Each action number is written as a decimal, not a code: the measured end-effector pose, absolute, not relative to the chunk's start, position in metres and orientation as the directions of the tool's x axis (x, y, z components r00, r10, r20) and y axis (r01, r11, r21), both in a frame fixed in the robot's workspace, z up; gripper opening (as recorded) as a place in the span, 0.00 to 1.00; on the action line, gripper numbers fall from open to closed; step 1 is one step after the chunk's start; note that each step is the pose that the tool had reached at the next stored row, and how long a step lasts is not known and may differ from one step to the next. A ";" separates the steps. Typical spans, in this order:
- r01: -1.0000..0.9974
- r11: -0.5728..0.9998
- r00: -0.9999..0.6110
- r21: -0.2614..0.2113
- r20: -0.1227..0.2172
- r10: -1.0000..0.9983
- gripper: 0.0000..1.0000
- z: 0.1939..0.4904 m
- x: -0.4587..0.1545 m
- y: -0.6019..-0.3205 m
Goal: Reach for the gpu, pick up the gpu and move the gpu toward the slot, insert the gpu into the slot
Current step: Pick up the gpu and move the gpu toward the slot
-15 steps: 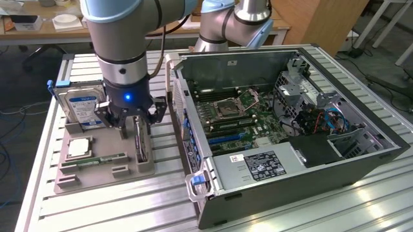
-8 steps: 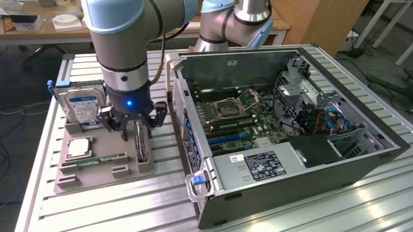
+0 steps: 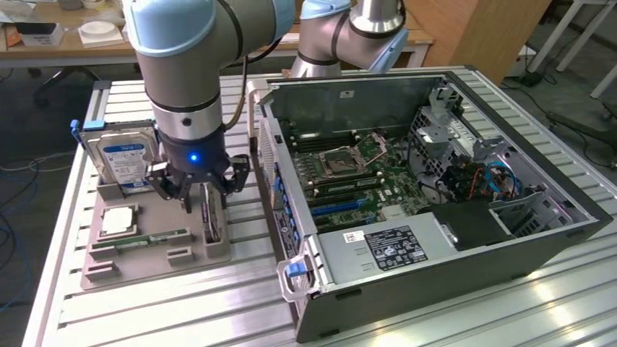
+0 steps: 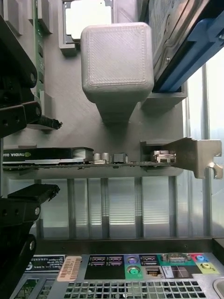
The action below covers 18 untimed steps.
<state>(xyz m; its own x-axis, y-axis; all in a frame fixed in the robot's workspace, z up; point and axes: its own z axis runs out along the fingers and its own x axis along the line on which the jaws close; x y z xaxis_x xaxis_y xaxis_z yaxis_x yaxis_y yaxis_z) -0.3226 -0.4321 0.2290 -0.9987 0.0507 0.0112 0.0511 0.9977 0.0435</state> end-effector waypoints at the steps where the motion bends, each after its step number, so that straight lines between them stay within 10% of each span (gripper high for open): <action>1: 0.051 0.998 -0.999 0.044 0.011 0.051 0.59 0.229 -0.323 -0.432; 18: 0.051 0.998 -0.999 0.044 0.011 0.051 0.51 0.223 -0.323 -0.424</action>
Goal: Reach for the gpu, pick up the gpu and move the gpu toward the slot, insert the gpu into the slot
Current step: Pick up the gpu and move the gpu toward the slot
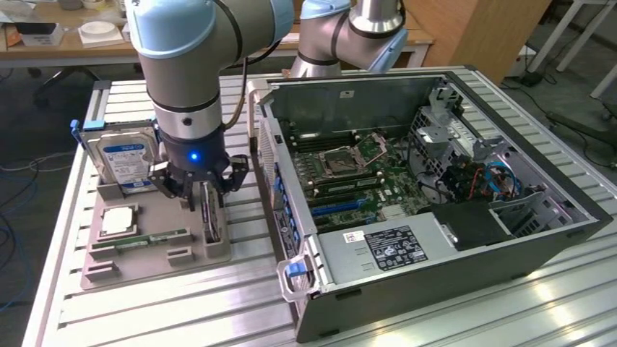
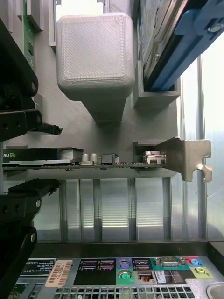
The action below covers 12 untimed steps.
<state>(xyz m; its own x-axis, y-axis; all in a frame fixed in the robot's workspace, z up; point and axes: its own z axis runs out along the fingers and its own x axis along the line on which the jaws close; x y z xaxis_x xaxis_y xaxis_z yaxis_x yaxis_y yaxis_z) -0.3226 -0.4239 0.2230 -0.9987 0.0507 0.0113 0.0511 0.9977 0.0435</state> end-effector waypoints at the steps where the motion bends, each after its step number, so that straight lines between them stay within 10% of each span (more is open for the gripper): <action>1: 0.051 0.998 -0.999 0.043 0.011 0.051 0.51 0.223 -0.323 -0.424; 12: 0.051 0.998 -0.999 0.043 0.011 0.051 0.40 0.223 -0.323 -0.424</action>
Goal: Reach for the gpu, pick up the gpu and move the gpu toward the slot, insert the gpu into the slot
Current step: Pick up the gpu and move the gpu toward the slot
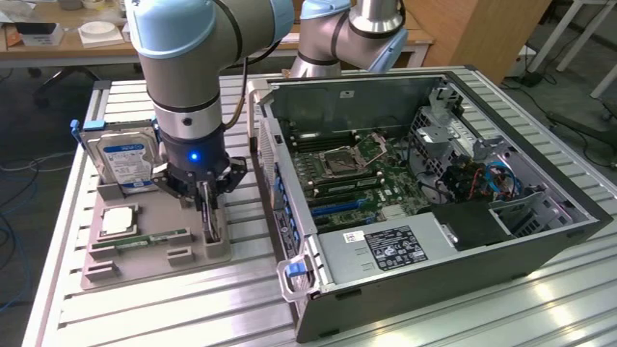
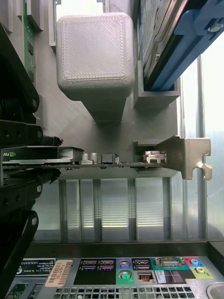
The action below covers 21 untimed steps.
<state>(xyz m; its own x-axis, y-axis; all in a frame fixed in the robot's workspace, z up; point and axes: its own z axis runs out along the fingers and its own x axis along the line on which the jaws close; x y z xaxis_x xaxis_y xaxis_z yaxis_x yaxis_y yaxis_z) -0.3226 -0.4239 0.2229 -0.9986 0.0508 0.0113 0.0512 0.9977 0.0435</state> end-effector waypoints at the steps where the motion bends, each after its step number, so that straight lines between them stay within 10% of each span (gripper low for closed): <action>1: 0.051 0.998 -0.999 0.044 0.011 0.051 0.33 0.223 -0.323 -0.424; 21: 0.051 0.998 -0.999 0.044 0.011 0.051 0.33 0.223 -0.318 -0.424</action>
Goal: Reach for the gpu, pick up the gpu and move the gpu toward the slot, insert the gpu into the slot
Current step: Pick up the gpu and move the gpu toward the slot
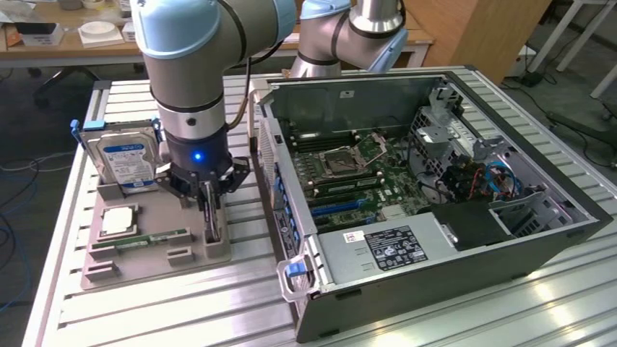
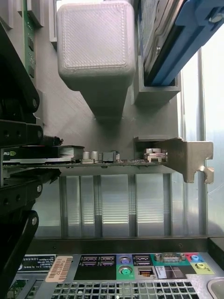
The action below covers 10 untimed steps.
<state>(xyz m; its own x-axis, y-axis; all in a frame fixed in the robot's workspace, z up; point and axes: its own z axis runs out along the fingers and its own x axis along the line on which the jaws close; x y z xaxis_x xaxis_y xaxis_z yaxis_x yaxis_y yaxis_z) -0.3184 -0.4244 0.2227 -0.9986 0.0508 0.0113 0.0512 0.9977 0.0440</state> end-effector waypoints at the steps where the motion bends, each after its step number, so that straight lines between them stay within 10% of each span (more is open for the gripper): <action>1: 0.051 0.998 -0.999 0.044 0.011 0.051 0.33 0.223 -0.318 -0.424; 10: 0.051 0.998 -0.999 0.044 0.011 0.051 0.27 0.223 -0.318 -0.424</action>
<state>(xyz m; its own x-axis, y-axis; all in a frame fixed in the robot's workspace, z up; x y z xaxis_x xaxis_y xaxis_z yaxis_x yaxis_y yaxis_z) -0.3182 -0.4244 0.2227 -0.9986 0.0507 0.0114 0.0512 0.9977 0.0441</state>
